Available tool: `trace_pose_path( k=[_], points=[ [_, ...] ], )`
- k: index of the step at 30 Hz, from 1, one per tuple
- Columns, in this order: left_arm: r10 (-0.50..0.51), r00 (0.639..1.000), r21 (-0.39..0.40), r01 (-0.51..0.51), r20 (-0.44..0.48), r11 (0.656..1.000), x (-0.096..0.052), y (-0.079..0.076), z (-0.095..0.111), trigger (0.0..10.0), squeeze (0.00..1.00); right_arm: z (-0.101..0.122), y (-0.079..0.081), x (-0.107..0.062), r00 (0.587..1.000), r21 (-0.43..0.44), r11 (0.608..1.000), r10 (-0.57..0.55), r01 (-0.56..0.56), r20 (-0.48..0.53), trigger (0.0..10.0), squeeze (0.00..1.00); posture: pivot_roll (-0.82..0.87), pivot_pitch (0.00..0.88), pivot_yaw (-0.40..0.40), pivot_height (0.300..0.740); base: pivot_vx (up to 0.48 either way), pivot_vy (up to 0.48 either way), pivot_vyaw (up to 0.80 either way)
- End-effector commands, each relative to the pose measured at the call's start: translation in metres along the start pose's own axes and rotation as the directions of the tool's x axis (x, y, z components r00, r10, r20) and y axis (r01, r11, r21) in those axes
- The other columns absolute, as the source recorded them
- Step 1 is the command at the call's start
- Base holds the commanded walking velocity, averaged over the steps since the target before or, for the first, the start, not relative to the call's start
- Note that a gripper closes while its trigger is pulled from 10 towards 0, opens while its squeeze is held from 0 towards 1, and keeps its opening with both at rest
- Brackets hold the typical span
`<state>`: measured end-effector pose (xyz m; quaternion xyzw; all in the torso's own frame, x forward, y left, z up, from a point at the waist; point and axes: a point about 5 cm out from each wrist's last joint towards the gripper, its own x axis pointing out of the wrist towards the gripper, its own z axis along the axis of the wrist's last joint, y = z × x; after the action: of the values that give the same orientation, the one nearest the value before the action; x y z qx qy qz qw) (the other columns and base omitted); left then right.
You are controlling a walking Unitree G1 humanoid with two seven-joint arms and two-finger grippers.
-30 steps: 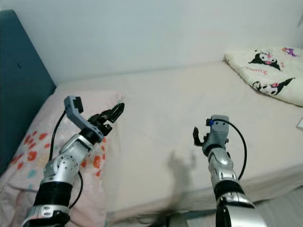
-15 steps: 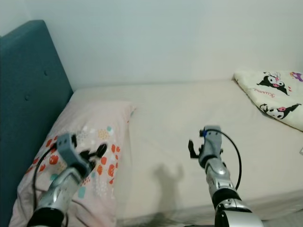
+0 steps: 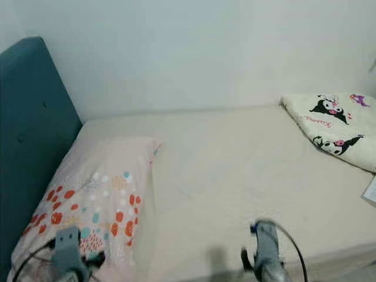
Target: Clean up the room
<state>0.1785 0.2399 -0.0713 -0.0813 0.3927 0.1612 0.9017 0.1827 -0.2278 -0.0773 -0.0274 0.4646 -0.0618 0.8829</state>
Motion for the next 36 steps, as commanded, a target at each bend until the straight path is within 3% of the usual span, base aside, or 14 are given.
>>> trace_pose_path(
  k=[1,3,4,5,6,13,17,26,30,36],
  points=[
    [0.053,0.996,0.022,-0.052,-0.065,0.998,-0.004,0.013,-0.017,10.0,0.00,-0.018,0.004,-0.002,0.997,-0.027,1.000,0.004,-0.006,-0.071,10.0,0.00,-0.05,0.000,-0.045,0.740,0.000,0.000,0.00],
    [0.111,0.980,0.060,-0.103,-0.166,0.993,-0.013,0.024,-0.043,10.0,0.00,-0.041,0.004,-0.007,0.990,-0.046,0.999,0.012,-0.018,-0.140,10.0,0.00,-0.05,0.000,-0.045,0.740,0.000,0.000,0.00],
    [0.111,0.980,0.060,-0.103,-0.166,0.993,-0.013,0.024,-0.043,10.0,0.00,-0.041,0.004,-0.007,0.990,-0.046,0.999,0.012,-0.018,-0.140,10.0,0.00,-0.05,0.000,-0.045,0.740,0.000,0.000,0.00],
    [0.145,0.961,0.119,-0.120,-0.235,0.986,-0.020,0.031,-0.060,10.0,0.00,-0.050,0.005,-0.009,0.986,-0.057,0.998,0.011,-0.021,-0.167,10.0,0.00,-0.06,0.000,-0.042,0.740,0.000,0.000,0.00],
    [0.146,0.958,0.132,-0.116,-0.248,0.984,-0.021,0.032,-0.062,10.0,0.00,-0.051,0.006,-0.010,0.985,-0.066,0.998,0.013,-0.024,-0.173,10.0,0.00,-0.07,0.000,-0.036,0.740,0.000,-0.266,0.00],
    [0.114,0.967,0.155,-0.080,-0.229,0.985,-0.017,0.022,-0.058,10.0,0.00,-0.047,0.005,-0.008,0.985,-0.082,0.996,0.008,-0.022,-0.173,10.0,0.00,-0.07,0.000,-0.040,0.740,0.000,-0.449,0.00],
    [0.076,0.978,0.183,-0.041,-0.193,0.982,-0.010,0.010,-0.044,10.0,0.00,-0.032,0.003,-0.005,0.989,-0.113,0.994,-0.011,-0.006,-0.149,10.0,0.00,-0.06,0.000,-0.043,0.740,0.000,0.000,0.00],
    [0.066,0.975,0.229,-0.017,-0.211,0.973,-0.011,0.009,-0.047,10.0,0.00,-0.053,-0.009,-0.011,0.983,-0.111,0.992,-0.071,0.052,-0.170,10.0,0.00,-0.09,0.000,-0.038,0.740,0.000,0.000,0.00],
    [0.071,0.970,0.242,-0.013,-0.232,0.970,-0.014,0.011,-0.054,10.0,0.00,-0.066,-0.013,-0.016,0.976,-0.124,0.991,-0.078,0.054,-0.203,10.0,0.00,-0.09,0.000,-0.042,0.740,0.000,-0.480,0.00],
    [0.064,0.968,0.260,0.001,-0.242,0.966,-0.015,0.010,-0.057,10.0,0.00,-0.067,-0.013,-0.016,0.975,-0.131,0.990,-0.076,0.050,-0.207,10.0,0.00,-0.09,0.000,-0.042,0.740,0.000,-0.480,0.00]
  ],
)
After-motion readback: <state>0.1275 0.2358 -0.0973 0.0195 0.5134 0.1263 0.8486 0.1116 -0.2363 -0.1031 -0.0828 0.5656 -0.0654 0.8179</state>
